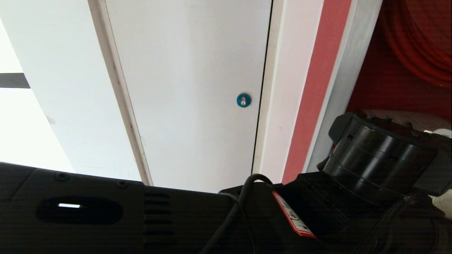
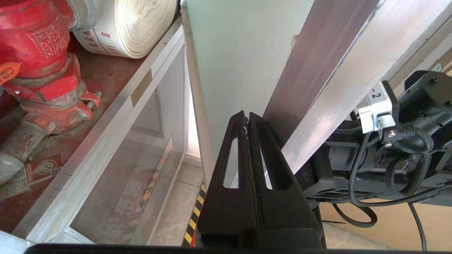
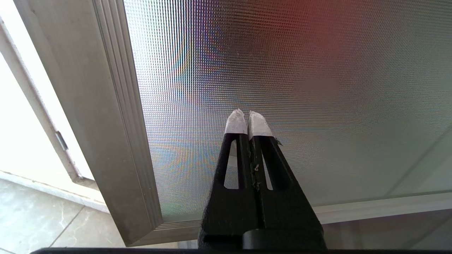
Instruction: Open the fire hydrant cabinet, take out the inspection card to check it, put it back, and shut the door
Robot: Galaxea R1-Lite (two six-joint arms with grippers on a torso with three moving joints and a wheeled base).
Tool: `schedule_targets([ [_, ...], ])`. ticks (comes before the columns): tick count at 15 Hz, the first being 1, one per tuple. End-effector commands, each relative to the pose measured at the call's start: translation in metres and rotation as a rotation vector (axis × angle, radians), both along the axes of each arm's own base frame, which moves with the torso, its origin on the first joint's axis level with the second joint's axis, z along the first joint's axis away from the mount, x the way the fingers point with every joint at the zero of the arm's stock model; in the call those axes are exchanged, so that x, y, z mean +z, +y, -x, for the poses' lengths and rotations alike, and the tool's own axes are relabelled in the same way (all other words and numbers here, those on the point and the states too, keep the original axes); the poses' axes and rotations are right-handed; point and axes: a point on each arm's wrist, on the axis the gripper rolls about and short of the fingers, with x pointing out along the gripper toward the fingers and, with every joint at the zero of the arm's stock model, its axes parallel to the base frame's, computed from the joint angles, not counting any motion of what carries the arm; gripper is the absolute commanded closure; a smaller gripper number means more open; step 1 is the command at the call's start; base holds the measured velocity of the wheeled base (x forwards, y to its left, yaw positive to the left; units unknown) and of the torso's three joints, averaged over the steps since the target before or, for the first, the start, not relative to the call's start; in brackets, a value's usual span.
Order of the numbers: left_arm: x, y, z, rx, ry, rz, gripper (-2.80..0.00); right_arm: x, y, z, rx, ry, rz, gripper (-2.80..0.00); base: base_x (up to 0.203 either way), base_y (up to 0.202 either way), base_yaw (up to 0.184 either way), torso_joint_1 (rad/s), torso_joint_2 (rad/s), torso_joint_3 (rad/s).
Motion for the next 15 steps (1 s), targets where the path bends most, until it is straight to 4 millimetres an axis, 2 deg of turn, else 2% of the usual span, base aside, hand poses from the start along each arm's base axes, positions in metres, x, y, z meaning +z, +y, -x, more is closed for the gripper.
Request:
schedule_targets([
  [1,-0.005,0.004,-0.008,0.016,0.005,-0.018,0.00,0.000,0.000,0.000,0.001,0.000,0.001,0.00,0.000,0.000,0.000,0.000,0.00,0.000],
  [5,-0.023,0.022,-0.058,0.136,0.028,-0.068,0.00,0.000,0.000,0.000,0.001,0.000,0.001,0.00,0.000,0.000,0.000,0.000,0.00,0.000],
  [8,-0.037,0.059,-0.107,0.276,0.053,-0.118,0.00,0.000,0.000,0.000,0.001,0.000,0.001,0.00,0.000,0.000,0.000,0.000,0.00,0.000],
  [10,-0.041,0.100,-0.138,0.390,0.073,-0.147,0.00,0.000,0.000,0.000,0.001,0.000,0.001,0.00,0.000,0.000,0.000,0.000,0.00,0.000],
  [12,-0.034,0.144,-0.151,0.470,0.086,-0.150,0.00,0.000,0.000,0.000,0.001,0.000,0.001,0.00,0.000,0.000,0.000,0.000,0.00,0.000],
  [15,-0.032,0.223,-0.162,0.618,0.100,-0.173,0.00,0.000,0.000,0.000,0.001,0.000,0.001,0.00,0.000,0.000,0.000,0.000,0.00,0.000],
])
